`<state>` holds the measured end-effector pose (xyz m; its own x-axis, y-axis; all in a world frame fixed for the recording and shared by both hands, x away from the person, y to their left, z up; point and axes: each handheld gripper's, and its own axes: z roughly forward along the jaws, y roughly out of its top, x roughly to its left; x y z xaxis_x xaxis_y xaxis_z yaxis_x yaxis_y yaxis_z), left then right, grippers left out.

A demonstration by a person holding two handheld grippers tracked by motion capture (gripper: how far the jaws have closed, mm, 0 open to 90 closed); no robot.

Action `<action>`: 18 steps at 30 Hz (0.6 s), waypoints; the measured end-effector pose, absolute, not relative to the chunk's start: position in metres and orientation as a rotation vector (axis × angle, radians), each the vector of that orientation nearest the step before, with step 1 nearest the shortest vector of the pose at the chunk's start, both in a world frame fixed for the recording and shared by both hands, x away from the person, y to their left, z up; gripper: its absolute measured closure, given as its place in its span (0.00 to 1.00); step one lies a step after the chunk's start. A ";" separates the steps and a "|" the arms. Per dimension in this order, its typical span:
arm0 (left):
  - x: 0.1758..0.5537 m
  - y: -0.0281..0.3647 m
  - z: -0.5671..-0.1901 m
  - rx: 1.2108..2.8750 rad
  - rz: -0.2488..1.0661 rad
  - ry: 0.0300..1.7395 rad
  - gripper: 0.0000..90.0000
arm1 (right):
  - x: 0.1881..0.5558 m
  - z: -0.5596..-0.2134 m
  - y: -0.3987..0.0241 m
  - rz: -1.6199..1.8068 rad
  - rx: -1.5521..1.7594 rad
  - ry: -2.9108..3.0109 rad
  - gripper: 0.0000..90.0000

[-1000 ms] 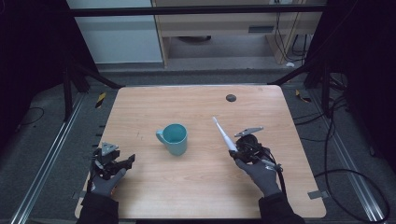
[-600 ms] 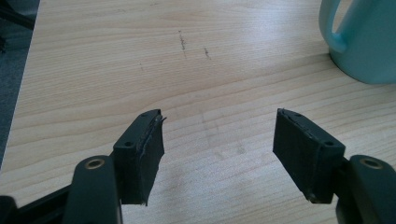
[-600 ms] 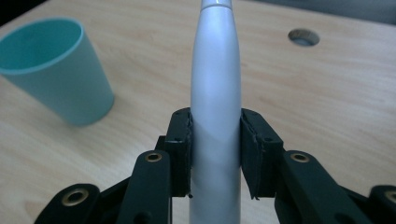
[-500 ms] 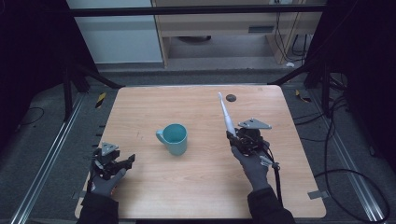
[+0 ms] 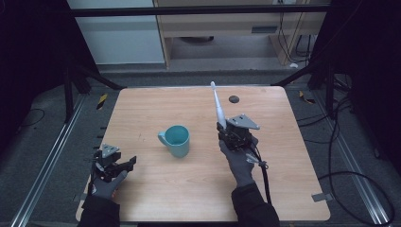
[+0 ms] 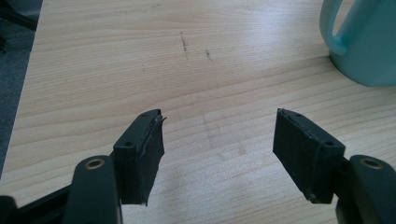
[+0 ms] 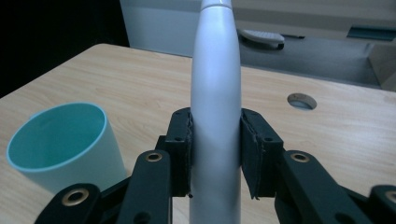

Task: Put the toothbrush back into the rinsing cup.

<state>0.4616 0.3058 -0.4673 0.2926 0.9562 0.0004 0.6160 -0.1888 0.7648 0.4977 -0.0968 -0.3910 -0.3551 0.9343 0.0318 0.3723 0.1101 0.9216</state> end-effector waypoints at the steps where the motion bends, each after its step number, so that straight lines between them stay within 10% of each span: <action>1: 0.462 0.306 -0.467 1.898 0.653 1.404 0.36 | 0.499 -0.390 -0.090 1.228 1.265 1.789 0.74; 18: 0.461 0.307 -0.467 1.888 0.660 1.408 0.36 | 0.505 -0.383 -0.038 1.320 1.245 1.646 0.74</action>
<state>0.4612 0.3066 -0.4669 0.2855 0.9584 -0.0010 0.6126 -0.1817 0.7692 0.5049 -0.0382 -0.3835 -0.3132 0.9480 0.0560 0.2608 0.0292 0.9649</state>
